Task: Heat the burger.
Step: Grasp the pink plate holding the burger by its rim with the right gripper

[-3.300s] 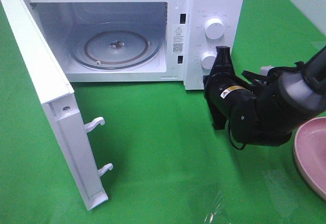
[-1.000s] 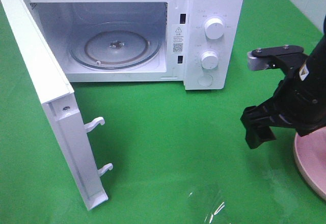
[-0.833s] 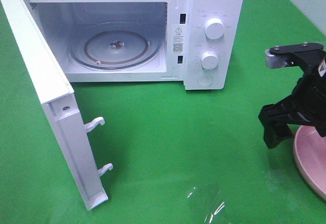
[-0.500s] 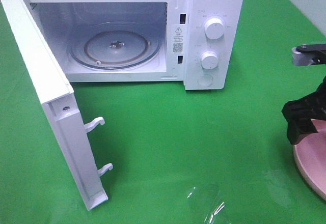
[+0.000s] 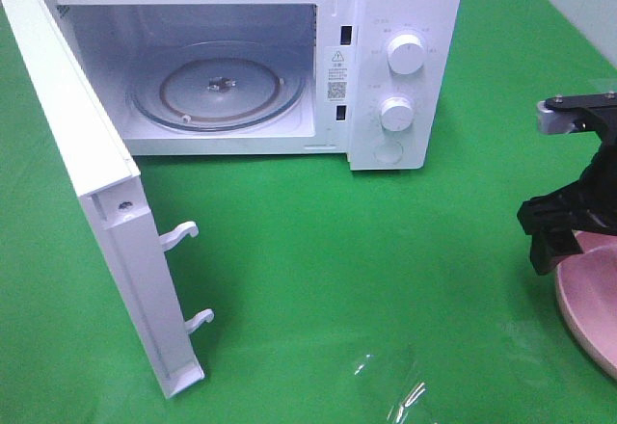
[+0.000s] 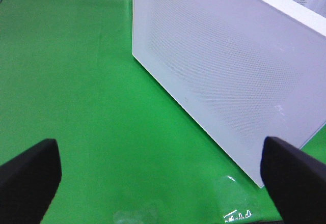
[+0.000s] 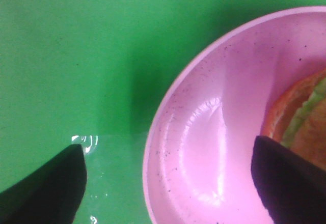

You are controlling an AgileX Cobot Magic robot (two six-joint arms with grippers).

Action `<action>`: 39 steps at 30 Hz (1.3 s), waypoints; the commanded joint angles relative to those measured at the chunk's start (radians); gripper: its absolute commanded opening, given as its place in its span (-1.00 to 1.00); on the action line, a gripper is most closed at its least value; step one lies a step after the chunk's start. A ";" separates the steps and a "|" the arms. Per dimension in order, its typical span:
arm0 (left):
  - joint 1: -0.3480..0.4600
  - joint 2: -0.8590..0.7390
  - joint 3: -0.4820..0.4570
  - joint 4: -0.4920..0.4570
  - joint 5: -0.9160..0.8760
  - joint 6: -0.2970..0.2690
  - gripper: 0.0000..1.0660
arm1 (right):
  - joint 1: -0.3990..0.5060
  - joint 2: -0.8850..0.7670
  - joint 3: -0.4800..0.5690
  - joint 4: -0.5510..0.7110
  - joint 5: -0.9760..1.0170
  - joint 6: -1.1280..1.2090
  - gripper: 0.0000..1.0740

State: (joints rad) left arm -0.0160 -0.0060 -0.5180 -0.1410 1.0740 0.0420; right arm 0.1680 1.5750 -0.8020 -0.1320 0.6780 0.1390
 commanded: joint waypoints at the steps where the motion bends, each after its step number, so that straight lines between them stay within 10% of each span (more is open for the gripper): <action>1: -0.003 -0.015 0.003 -0.004 -0.007 -0.005 0.85 | -0.003 0.026 -0.001 0.002 -0.028 -0.004 0.54; 33: -0.003 -0.015 0.003 -0.004 -0.007 -0.005 0.85 | -0.003 0.253 0.062 -0.006 -0.228 0.045 0.38; 39: -0.003 -0.015 0.003 -0.004 -0.007 -0.005 0.85 | -0.003 0.253 0.062 -0.006 -0.219 0.045 -0.10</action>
State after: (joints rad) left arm -0.0160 -0.0060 -0.5180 -0.1410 1.0740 0.0420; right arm 0.1680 1.8010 -0.7540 -0.1530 0.4690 0.1840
